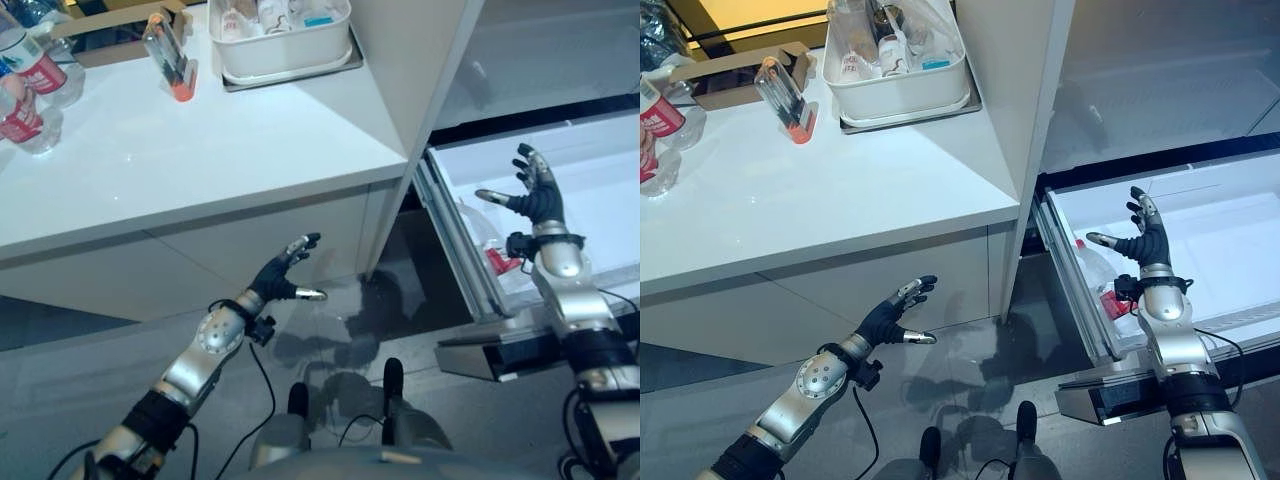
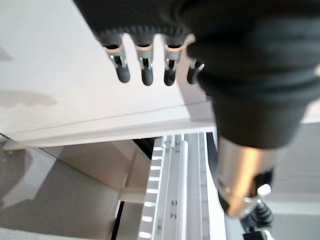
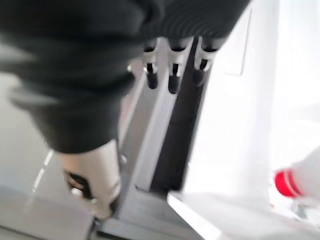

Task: Take the drinks into the refrigerator

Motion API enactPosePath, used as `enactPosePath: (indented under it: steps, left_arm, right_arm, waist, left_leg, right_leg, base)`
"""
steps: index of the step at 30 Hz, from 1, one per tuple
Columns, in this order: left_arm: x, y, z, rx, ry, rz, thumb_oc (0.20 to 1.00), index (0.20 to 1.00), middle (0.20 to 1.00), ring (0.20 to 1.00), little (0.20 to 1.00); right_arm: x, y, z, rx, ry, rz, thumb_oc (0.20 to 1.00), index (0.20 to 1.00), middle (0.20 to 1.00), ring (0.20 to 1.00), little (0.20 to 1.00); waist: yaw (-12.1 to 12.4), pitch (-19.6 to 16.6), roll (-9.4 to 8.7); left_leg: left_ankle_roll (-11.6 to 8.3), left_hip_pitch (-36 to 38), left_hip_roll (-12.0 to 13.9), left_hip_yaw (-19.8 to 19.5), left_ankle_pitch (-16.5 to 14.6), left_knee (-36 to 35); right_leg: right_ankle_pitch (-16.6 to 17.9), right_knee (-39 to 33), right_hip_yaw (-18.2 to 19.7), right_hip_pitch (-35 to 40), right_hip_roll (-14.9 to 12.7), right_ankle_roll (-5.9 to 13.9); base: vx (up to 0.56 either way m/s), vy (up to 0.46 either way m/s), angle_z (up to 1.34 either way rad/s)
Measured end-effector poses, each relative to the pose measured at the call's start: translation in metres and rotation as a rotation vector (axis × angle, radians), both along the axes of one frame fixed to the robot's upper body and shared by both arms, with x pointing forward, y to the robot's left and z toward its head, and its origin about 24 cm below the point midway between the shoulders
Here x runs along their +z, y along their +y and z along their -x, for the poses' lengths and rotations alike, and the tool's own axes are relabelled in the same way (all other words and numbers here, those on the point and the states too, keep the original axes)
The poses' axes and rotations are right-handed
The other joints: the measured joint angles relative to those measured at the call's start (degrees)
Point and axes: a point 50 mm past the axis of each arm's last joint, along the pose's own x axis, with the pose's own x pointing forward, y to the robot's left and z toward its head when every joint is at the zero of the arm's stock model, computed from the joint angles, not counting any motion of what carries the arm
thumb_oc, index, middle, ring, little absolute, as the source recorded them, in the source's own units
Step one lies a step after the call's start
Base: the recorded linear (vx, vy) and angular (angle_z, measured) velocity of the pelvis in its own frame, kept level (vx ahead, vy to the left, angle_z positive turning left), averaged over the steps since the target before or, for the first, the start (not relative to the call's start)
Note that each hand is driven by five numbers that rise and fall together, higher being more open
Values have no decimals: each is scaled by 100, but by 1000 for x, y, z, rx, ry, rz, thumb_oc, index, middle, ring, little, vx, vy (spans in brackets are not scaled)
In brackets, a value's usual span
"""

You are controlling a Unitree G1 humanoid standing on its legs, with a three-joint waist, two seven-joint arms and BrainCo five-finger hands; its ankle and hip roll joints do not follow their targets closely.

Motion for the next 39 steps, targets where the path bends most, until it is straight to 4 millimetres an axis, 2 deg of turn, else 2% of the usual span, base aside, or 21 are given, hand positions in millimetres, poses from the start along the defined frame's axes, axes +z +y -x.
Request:
enactPosePath:
  steps: [3, 4, 6, 8, 9, 13, 14, 16, 20, 23, 24, 26, 29, 32, 37, 38, 39]
  left_arm:
    - [1, -1, 1, -10, -3, 1, 1000, 1000, 1000, 1000, 1000]
    - [2, -1, 0, -12, -9, 2, 1000, 1000, 1000, 1000, 1000]
    - [2, 0, 0, -12, -13, -8, 1000, 1000, 1000, 1000, 1000]
    - [5, -2, -2, -25, -33, -30, 1000, 1000, 1000, 1000, 1000]
    - [6, -2, -3, -27, -39, -30, 1000, 1000, 1000, 1000, 1000]
    - [9, -2, -4, -33, -55, -27, 1000, 1000, 1000, 1000, 1000]
    - [10, -3, -5, -36, -60, -25, 1000, 1000, 1000, 1000, 1000]
    - [11, -3, -6, -37, -62, -27, 1000, 1000, 1000, 1000, 1000]
    - [13, -2, -7, -47, -72, -36, 1000, 1000, 1000, 1000, 1000]
    - [15, -3, -9, -52, -81, -35, 1000, 1000, 1000, 1000, 1000]
    - [16, -3, -9, -55, -85, -34, 1000, 1000, 1000, 1000, 1000]
    - [16, -4, -9, -60, -87, -30, 1000, 1000, 1000, 1000, 1000]
    - [16, -6, -8, -61, -89, -21, 1000, 1000, 1000, 1000, 1000]
    - [15, -8, -8, -66, -88, -14, 1000, 1000, 1000, 1000, 1000]
    - [16, -10, -9, -74, -91, -16, 1000, 1000, 1000, 1000, 1000]
    - [18, -10, -10, -77, -97, -17, 1000, 1000, 1000, 1000, 1000]
    - [18, -10, -11, -77, -100, -17, 1000, 1000, 1000, 1000, 1000]
  right_arm:
    - [7, -17, 16, -54, -75, -39, 1000, 1000, 1000, 1000, 1000]
    - [4, -28, 25, -104, -79, -44, 1000, 1000, 1000, 1000, 1000]
    - [3, -38, 33, -150, -87, -58, 1000, 1000, 1000, 1000, 1000]
    - [9, -58, 45, -244, -139, -63, 1000, 1000, 1000, 1000, 1000]
    - [5, -67, 51, -289, -130, -70, 1000, 1000, 1000, 1000, 1000]
    - [5, -95, 64, -421, -144, -101, 1000, 1000, 1000, 1000, 1000]
    - [-7, -108, 74, -489, -94, -112, 1000, 1000, 1000, 1000, 1000]
    - [-32, -122, 91, -574, 16, -122, 1000, 1000, 1000, 1000, 1000]
    - [-73, -138, 122, -686, 239, -100, 1000, 1000, 1000, 1000, 1000]
    - [-90, -144, 139, -741, 324, -111, 1000, 1000, 1000, 1000, 1000]
    - [-97, -146, 144, -762, 349, -126, 555, 555, 555, 555, 555]
    - [-105, -148, 154, -787, 398, -132, 200, 200, 200, 200, 200]
    - [-124, -146, 167, -813, 480, -157, 200, 200, 200, 200, 200]
    - [-141, -135, 158, -764, 572, -144, 200, 200, 200, 200, 200]
    - [-155, -104, 118, -577, 668, -72, 200, 200, 200, 200, 200]
    - [-160, -96, 112, -522, 704, -38, 200, 200, 200, 200, 200]
    - [-158, -90, 102, -494, 699, -30, 200, 200, 200, 200, 200]
  waist:
    - [-113, 33, -24]
    - [-138, 54, -43]
    - [-290, 99, -58]
    - [-440, 144, -66]
    - [-468, 160, -65]
    - [-678, 186, -76]
    - [-721, 188, -79]
    - [-728, 195, -74]
    - [-970, 205, -60]
    - [-1130, 245, -17]
    - [-1186, 266, 10]
    - [-1209, 285, 59]
    - [-1196, 313, 108]
    - [-1174, 332, 147]
    - [-974, 393, 206]
    - [-1000, 406, 208]
    - [-888, 419, 233]
  left_leg:
    - [13, -6, -15, 41, 5, -38]
    - [19, -7, -24, 118, 1, -44]
    - [31, -13, -37, 161, -6, -47]
    - [48, -5, -62, 257, -17, -48]
    - [50, 4, -71, 303, -19, -47]
    - [87, 18, -108, 503, -47, -48]
    - [96, 19, -115, 585, -56, -48]
    - [101, 38, -130, 715, -62, -49]
    - [101, 96, -135, 877, -106, -51]
    - [117, 94, -154, 958, -136, -55]
    - [150, 81, -158, 956, -154, -63]
    - [151, 83, -162, 995, -154, -76]
    - [150, 65, -147, 1004, -152, -62]
    - [118, 3, -146, 952, -109, -54]
    - [109, -57, -134, 877, -87, -44]
    - [113, -91, -138, 810, -81, -24]
    - [114, -129, -134, 758, -65, -15]
  right_leg:
    - [8, -1, 49, -49, -5, 12]
    - [16, -1, 114, -88, -2, 22]
    - [25, 0, 166, -118, -4, 31]
    - [41, 5, 266, -166, -7, 50]
    - [52, 5, 310, -186, -3, 58]
    - [90, 4, 513, -270, 5, 82]
    - [104, 5, 575, -300, 13, 86]
    - [137, 4, 715, -354, 36, 86]
    - [171, 1, 858, -374, 71, 93]
    - [189, -2, 984, -412, 76, 141]
    - [196, -3, 994, -425, 63, 145]
    - [212, -3, 1017, -450, 65, 145]
    - [230, -3, 1024, -470, 79, 130]
    - [241, -3, 996, -500, 68, 119]
    - [282, -3, 904, -512, 44, 93]
    - [280, -4, 854, -520, 34, 93]
    - [279, -4, 797, -513, 11, 92]
  base:
    - [8, -1, -13]
    - [9, 9, -20]
    - [8, 14, -17]
    - [16, 17, -19]
    - [17, 14, -26]
    - [15, 8, -25]
    - [9, 2, -25]
    - [18, 14, -34]
    - [17, 5, -22]
    - [5, -3, -22]
    - [-3, -2, -15]
    - [-6, -6, -9]
    - [-2, -3, -2]
    - [-21, -16, 6]
    - [-37, -25, 9]
    - [-26, -18, 25]
    - [-37, -28, 27]
